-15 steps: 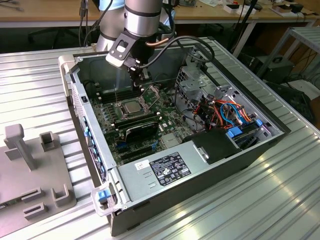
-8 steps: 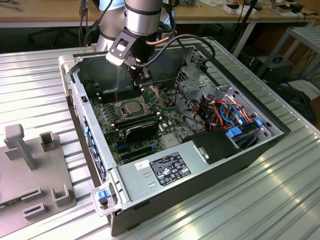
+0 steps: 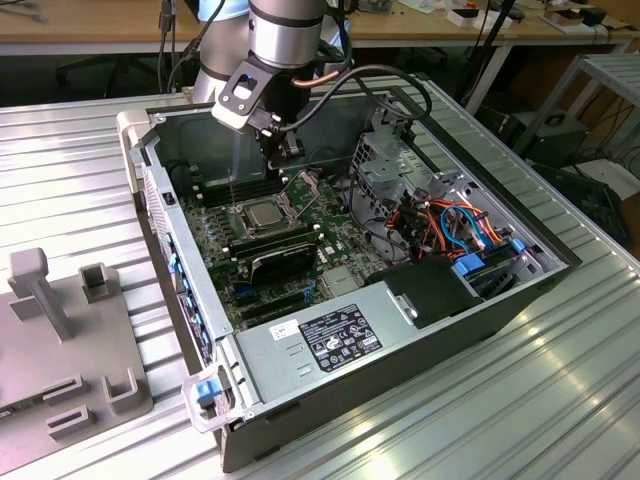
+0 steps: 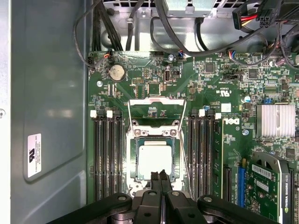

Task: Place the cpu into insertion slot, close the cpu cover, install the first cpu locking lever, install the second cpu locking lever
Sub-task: 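Close the cpu cover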

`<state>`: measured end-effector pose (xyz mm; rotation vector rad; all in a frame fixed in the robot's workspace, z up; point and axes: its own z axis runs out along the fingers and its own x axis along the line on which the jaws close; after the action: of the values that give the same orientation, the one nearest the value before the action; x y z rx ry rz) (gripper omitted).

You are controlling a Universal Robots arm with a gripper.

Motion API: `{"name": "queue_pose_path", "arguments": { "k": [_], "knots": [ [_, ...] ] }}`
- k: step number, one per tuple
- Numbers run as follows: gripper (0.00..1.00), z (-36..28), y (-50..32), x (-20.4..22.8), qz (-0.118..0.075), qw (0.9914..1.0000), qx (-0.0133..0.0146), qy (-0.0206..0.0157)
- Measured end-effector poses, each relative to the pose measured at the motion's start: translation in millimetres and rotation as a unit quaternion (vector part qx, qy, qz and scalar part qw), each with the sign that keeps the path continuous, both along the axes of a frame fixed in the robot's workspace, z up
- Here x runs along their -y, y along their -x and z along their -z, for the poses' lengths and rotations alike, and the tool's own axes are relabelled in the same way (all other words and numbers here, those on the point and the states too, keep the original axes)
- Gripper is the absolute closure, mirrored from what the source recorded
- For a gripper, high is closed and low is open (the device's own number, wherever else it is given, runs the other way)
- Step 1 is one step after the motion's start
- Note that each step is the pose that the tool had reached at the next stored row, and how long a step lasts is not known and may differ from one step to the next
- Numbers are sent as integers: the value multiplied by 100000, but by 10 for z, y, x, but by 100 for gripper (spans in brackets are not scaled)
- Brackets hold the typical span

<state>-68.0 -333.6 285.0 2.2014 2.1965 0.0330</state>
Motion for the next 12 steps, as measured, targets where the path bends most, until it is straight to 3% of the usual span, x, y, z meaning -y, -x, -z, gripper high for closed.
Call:
{"name": "queue_pose_path", "arguments": {
  "k": [8,12],
  "knots": [
    [89,-3,-13,1,-3,100000,-20,27],
    [89,-1,-79,0,0,100000,-9,12]
  ]
}}
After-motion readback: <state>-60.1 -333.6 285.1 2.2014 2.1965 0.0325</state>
